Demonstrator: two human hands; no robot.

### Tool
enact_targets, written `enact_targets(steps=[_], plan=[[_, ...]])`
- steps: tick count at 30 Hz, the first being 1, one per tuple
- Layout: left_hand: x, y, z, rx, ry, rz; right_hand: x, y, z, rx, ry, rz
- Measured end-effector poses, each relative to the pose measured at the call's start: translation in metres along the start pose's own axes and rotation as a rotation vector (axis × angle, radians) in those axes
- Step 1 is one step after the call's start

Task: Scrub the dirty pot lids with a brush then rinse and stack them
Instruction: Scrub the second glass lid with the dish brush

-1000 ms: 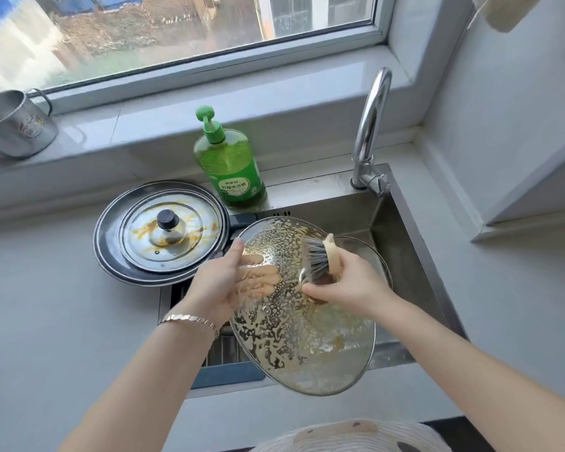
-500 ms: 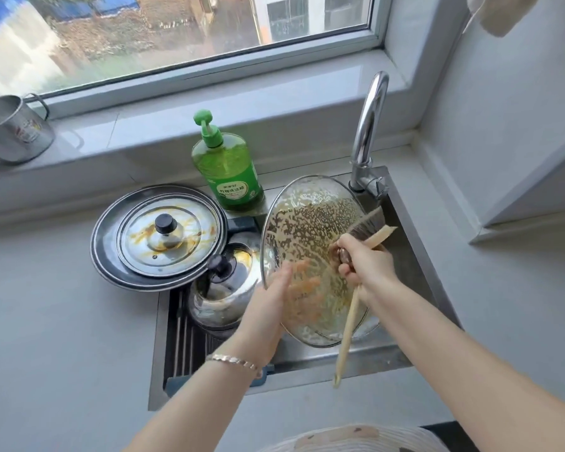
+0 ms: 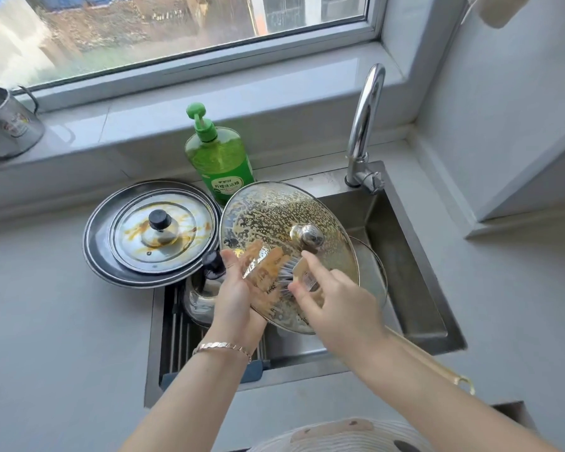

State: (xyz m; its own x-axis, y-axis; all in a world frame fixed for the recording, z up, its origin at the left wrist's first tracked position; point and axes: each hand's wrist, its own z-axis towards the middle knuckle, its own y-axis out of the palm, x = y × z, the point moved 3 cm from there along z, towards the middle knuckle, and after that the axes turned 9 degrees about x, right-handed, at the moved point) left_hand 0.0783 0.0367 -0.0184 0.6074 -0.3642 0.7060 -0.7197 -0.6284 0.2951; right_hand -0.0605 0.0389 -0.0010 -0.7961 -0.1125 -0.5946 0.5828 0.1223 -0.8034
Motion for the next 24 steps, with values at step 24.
enact_targets(steps=[24], plan=[[0.012,-0.012,-0.004,0.045,-0.022,-0.166,0.046,0.001,0.020,0.014,0.164,0.224]])
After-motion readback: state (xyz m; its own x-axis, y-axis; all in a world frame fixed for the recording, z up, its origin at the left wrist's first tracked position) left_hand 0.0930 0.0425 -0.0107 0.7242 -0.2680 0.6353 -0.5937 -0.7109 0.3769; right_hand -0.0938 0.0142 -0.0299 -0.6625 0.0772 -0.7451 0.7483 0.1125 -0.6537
